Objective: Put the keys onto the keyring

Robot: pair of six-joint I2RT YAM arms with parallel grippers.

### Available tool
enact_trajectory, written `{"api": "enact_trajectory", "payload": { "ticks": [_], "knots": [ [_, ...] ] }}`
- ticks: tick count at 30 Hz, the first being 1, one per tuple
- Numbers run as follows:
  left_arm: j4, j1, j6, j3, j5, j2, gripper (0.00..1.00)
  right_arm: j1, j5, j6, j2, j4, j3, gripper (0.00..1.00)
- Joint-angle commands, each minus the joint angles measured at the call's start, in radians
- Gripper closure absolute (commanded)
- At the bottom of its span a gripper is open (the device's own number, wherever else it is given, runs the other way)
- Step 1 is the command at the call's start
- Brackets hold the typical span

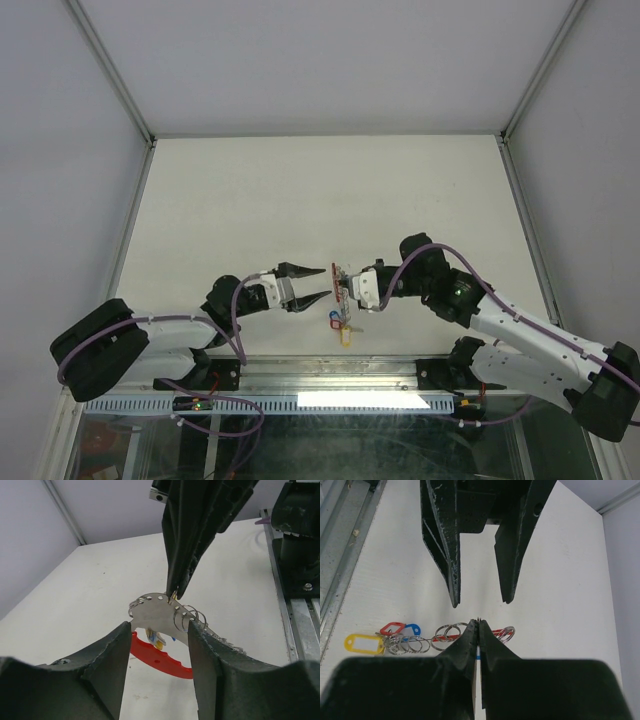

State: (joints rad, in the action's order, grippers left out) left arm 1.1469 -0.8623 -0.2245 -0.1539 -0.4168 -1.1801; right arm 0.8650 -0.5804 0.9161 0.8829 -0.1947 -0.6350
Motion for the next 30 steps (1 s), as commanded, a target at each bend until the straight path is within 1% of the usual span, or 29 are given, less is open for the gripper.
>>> {"api": "enact_trajectory", "payload": {
  "ticks": [1,5,7,11,15,25,30],
  "knots": [
    [0.082,0.002,-0.101,-0.012,-0.083,-0.019,0.55,0.005,-0.039,-0.067,0.001,0.138,-0.043,1.0],
    [0.079,-0.006,-0.111,-0.026,-0.069,-0.035,0.64,0.005,-0.041,-0.097,0.011,0.168,-0.037,1.0],
    [0.079,-0.014,-0.119,-0.032,-0.06,-0.041,0.67,0.005,-0.039,-0.11,0.016,0.176,-0.036,1.0],
    [0.079,-0.028,-0.136,-0.044,-0.029,-0.055,0.68,0.004,-0.033,-0.13,0.026,0.185,-0.034,1.0],
    [0.08,-0.039,-0.148,-0.053,-0.004,-0.064,0.72,0.005,-0.036,-0.137,0.036,0.189,-0.03,1.0],
    [0.04,-0.049,-0.176,-0.078,0.005,-0.067,0.75,0.004,-0.05,-0.141,0.048,0.192,-0.026,1.0],
    [0.025,-0.052,-0.182,-0.088,-0.006,-0.07,0.8,0.005,-0.055,-0.143,0.054,0.188,-0.028,1.0]
  ]
}}
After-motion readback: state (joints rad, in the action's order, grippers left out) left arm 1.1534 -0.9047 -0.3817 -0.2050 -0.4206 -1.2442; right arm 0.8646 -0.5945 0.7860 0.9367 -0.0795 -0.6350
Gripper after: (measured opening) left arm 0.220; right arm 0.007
